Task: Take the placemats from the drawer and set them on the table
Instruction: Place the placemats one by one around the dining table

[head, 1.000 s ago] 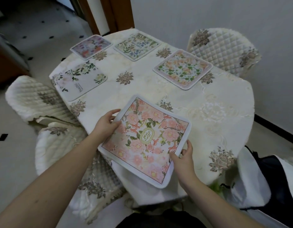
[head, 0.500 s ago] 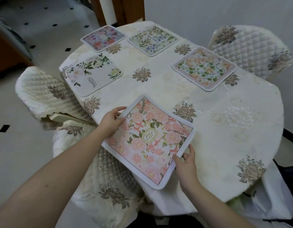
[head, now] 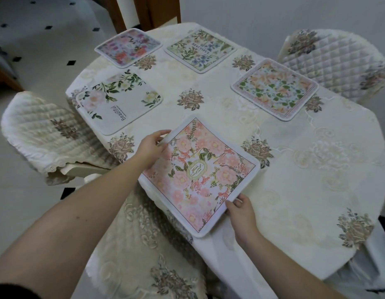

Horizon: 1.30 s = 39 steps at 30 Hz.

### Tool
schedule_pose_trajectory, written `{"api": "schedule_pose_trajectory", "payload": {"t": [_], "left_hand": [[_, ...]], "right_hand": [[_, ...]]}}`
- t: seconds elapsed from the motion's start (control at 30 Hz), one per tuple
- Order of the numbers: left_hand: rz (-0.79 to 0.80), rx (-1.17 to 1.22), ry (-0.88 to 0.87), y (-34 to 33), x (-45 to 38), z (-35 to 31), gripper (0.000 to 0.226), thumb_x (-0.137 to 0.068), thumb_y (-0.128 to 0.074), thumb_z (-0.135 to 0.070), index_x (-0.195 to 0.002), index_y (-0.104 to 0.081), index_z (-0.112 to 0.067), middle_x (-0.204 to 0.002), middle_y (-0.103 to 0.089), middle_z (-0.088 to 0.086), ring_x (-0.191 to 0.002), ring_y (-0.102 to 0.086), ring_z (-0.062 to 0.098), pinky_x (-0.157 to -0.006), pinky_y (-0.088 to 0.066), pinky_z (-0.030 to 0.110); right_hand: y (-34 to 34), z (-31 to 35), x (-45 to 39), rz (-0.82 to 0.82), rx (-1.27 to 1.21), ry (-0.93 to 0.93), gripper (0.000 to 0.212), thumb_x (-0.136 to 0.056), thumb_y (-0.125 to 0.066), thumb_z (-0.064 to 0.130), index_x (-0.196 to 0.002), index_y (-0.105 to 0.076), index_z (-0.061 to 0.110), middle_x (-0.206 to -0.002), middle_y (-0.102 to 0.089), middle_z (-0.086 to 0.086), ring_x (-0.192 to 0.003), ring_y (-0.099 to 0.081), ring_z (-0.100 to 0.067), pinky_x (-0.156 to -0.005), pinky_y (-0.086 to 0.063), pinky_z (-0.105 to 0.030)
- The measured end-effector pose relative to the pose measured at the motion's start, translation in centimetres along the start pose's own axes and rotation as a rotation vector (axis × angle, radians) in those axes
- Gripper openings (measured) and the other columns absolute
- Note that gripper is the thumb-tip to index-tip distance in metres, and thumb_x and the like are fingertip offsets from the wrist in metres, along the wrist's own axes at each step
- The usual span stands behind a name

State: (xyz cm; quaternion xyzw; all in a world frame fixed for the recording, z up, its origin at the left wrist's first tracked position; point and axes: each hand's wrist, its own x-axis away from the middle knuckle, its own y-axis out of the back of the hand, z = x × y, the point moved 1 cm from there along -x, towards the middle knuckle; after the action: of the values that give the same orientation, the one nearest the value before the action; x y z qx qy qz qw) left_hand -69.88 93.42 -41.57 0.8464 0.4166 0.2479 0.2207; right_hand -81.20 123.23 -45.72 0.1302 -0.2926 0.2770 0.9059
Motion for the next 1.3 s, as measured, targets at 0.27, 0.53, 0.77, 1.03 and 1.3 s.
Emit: {"api": "schedule_pose_trajectory", "payload": {"t": [0.27, 0.53, 0.77, 1.03, 1.3], "left_hand": [[0.001, -0.062, 0.035, -1.1, -1.3, 2.3, 0.04, -0.098, -0.054, -0.009, -0.13, -0.06, -0.033, -0.097, -0.064, -0.005, -0.067, -0.057, 0.013, -0.048, -0.041, 0.018], [-0.095, -0.115, 0.035, -1.2, -2.3, 3.2, 0.03, -0.094, -0.062, -0.011, -0.122, -0.066, -0.02, -0.109, -0.068, -0.002, -0.087, -0.065, 0.018, -0.065, -0.046, 0.023], [-0.105, -0.143, 0.065, -1.8, -2.3, 4.0, 0.041, -0.093, -0.06, -0.009, -0.132, -0.059, -0.02, -0.119, -0.067, 0.004, -0.096, -0.065, 0.024, -0.083, -0.055, 0.038], [-0.12, -0.282, -0.132, -5.2, 2.2, 4.1, 0.037, -0.094, -0.055, -0.015, -0.131, -0.061, -0.012, -0.134, -0.06, 0.008, -0.124, -0.054, 0.027, -0.105, -0.044, 0.041], [0.073, -0.529, -0.184, -12.4, 10.5, 5.5, 0.054, -0.103, -0.031, -0.033, -0.155, -0.028, -0.02, -0.166, -0.015, 0.003, -0.154, -0.006, 0.023, -0.124, -0.008, 0.045]], "right_hand": [[-0.3, -0.3, -1.3, 0.011, 0.083, -0.014, 0.01, -0.095, -0.053, 0.005, -0.105, -0.056, 0.005, -0.095, -0.069, -0.01, -0.076, -0.067, -0.022, -0.061, -0.054, -0.029], [0.4, -0.6, -2.4, 0.001, 0.184, 0.013, 0.008, -0.092, -0.057, 0.006, -0.098, -0.063, 0.004, -0.085, -0.072, -0.014, -0.07, -0.071, -0.023, -0.063, -0.057, -0.03], [0.6, -0.9, -3.0, -0.026, 0.269, 0.065, 0.009, -0.092, -0.062, 0.011, -0.099, -0.062, 0.006, -0.081, -0.071, -0.009, -0.067, -0.072, -0.021, -0.069, -0.061, -0.036], [2.1, -0.7, -1.3, -0.12, 0.486, 0.332, 0.019, -0.096, -0.053, 0.013, -0.111, -0.062, 0.019, -0.085, -0.066, -0.001, -0.075, -0.065, -0.017, -0.061, -0.046, -0.02], [0.9, -4.0, -1.0, 0.237, 1.133, 0.867, 0.042, -0.092, -0.046, 0.018, -0.132, -0.059, 0.013, -0.134, -0.06, -0.003, -0.125, -0.054, -0.021, -0.108, -0.04, -0.035]]}}
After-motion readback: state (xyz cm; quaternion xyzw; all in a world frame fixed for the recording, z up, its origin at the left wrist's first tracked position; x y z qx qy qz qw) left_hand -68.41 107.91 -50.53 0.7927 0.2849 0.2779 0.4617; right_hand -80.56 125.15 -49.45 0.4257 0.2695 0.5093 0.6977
